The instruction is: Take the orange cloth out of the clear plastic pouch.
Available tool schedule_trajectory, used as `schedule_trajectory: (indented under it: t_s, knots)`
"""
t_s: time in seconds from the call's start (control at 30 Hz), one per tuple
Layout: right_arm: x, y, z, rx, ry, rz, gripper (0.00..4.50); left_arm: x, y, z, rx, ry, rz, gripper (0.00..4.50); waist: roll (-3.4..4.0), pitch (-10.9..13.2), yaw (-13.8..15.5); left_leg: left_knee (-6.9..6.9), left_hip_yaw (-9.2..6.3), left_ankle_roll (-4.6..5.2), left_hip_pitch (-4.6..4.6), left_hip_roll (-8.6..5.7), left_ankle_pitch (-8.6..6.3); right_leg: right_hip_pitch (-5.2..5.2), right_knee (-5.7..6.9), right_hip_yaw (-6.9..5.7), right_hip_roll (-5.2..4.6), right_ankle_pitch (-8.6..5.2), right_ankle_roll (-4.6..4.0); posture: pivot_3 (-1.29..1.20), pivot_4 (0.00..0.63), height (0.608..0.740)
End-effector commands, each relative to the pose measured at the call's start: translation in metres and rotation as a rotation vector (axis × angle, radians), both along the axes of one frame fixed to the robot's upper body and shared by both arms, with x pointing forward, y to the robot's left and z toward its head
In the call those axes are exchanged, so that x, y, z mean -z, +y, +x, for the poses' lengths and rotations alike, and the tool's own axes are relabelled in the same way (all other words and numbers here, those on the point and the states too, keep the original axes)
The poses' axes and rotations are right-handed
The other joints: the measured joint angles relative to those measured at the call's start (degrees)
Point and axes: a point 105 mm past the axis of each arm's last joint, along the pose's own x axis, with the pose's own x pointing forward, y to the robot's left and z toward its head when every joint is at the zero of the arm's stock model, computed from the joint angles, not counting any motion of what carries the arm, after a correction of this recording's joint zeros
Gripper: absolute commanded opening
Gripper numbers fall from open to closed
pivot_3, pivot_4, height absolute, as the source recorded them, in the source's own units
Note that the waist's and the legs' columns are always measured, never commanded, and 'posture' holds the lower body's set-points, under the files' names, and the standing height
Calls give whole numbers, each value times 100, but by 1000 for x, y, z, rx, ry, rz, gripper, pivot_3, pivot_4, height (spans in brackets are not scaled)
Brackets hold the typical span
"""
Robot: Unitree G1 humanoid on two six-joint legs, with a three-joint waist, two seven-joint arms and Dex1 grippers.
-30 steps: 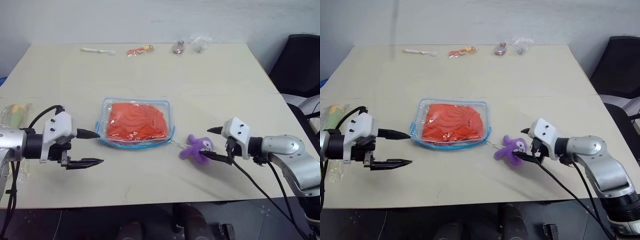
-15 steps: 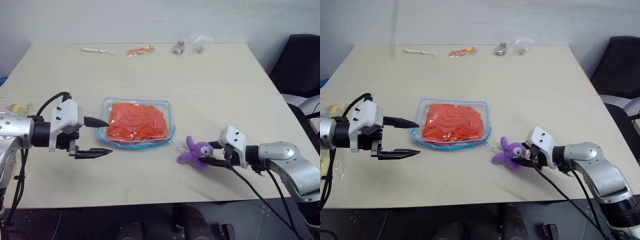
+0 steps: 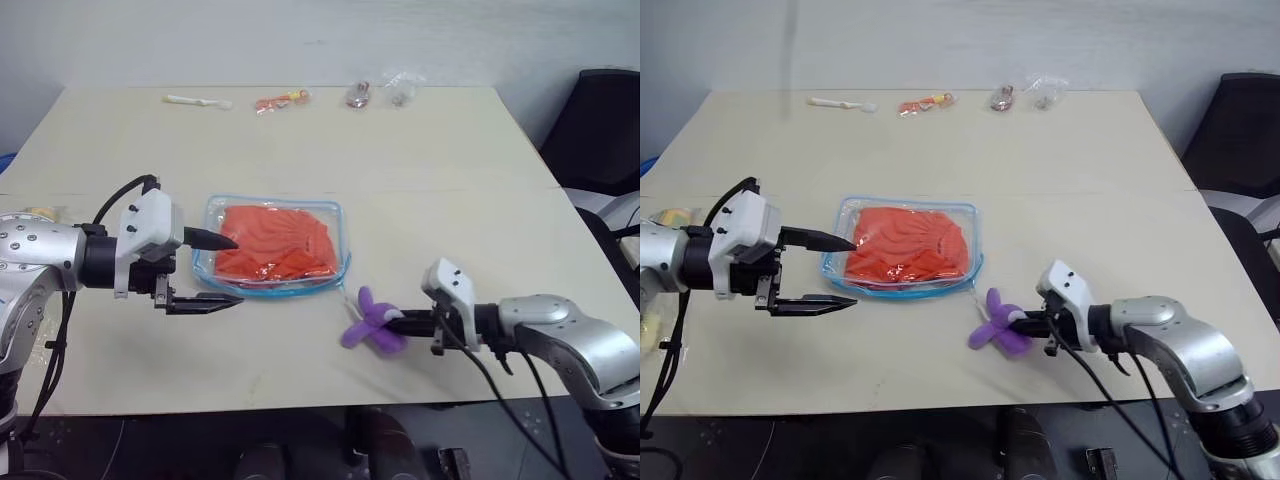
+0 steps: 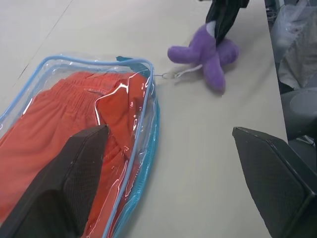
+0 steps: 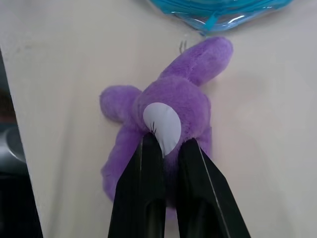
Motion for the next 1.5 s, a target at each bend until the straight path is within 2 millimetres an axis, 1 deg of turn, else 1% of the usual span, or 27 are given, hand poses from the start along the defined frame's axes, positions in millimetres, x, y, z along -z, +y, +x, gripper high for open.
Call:
schedule_trajectory:
  t_s: [0.03,0.1,0.17,0.3,0.5,0.67,0.7,0.87,0.93,0.97,1.1,1.23,1.33,1.37,1.5]
  knots:
    - [-1,23,-9,-27,64,53,17,-7,-9,-4,45,-36,4,4247,0,0,-10,0,-1,0,0,0,0,0,1,0,0,0,0,0,150,740]
    - [3,35,-11,-45,87,56,17,-7,-10,-4,51,-34,5,4247,0,0,-25,-1,0,0,0,0,0,0,2,0,1,-1,-1,0,150,740]
    - [11,42,-9,-42,92,34,17,-7,-12,-2,56,-34,8,4247,0,0,-49,-1,-1,-1,2,0,0,0,5,-1,2,-2,-4,0,150,740]
    - [20,48,2,21,113,30,17,-5,-15,-2,70,-31,14,4247,0,-2,-131,-2,-2,-2,3,0,0,0,7,-1,2,-3,-4,0,150,740]
    - [21,56,-4,7,185,89,17,-3,-17,-1,75,-29,15,4247,0,-2,-180,-5,-5,-6,8,1,3,0,13,-1,6,-6,-11,0,150,740]
    - [26,59,-2,21,197,93,1588,0,-18,-2,82,-27,16,4247,1,-2,-175,-6,-5,-7,8,1,3,0,12,-1,5,-7,-12,0,150,740]
    - [26,59,-2,21,200,95,1991,0,-19,-2,84,-28,15,4247,1,-2,-175,-6,-5,-7,8,1,2,0,12,-1,5,-7,-12,0,150,740]
    - [22,56,-7,9,210,102,3792,2,-21,-2,89,-31,13,4247,1,-2,-167,-6,-6,-7,8,1,2,0,12,-1,5,-7,-12,0,150,740]
    - [18,53,-7,13,203,101,4417,2,-21,-2,88,-33,11,4247,1,-2,-164,-5,-6,-7,8,1,2,0,12,-1,5,-7,-12,0,150,740]
    - [16,52,-7,12,198,97,4481,2,-21,-2,88,-34,9,4247,1,-2,-162,-5,-6,-7,7,1,2,0,12,-1,5,-7,-12,0,150,740]
    - [6,44,-7,5,132,49,4481,4,-25,-2,94,-37,3,4247,1,-2,-140,-6,-6,-7,6,1,2,0,10,-1,5,-7,-12,0,150,740]
    - [-9,34,-4,-13,50,13,4481,6,-26,-2,98,-39,3,4247,1,-2,-114,-5,-8,-7,1,0,2,0,4,-1,4,-7,-11,0,150,740]
    - [-27,25,1,-53,-28,-19,4481,4,-24,0,83,-52,1,4247,3,0,-126,-6,-8,-7,1,0,2,0,2,-1,4,-6,-10,0,150,740]
    - [-30,24,2,-66,-44,-29,4481,3,-24,0,78,-55,0,4247,3,0,-126,-6,-8,-7,1,1,2,0,2,-1,4,-6,-10,0,150,740]
    - [-46,16,7,-121,-37,-23,4481,2,-23,-2,63,-63,-5,4247,3,1,-128,-8,-9,-7,2,1,2,0,0,-1,5,-6,-10,0,150,740]
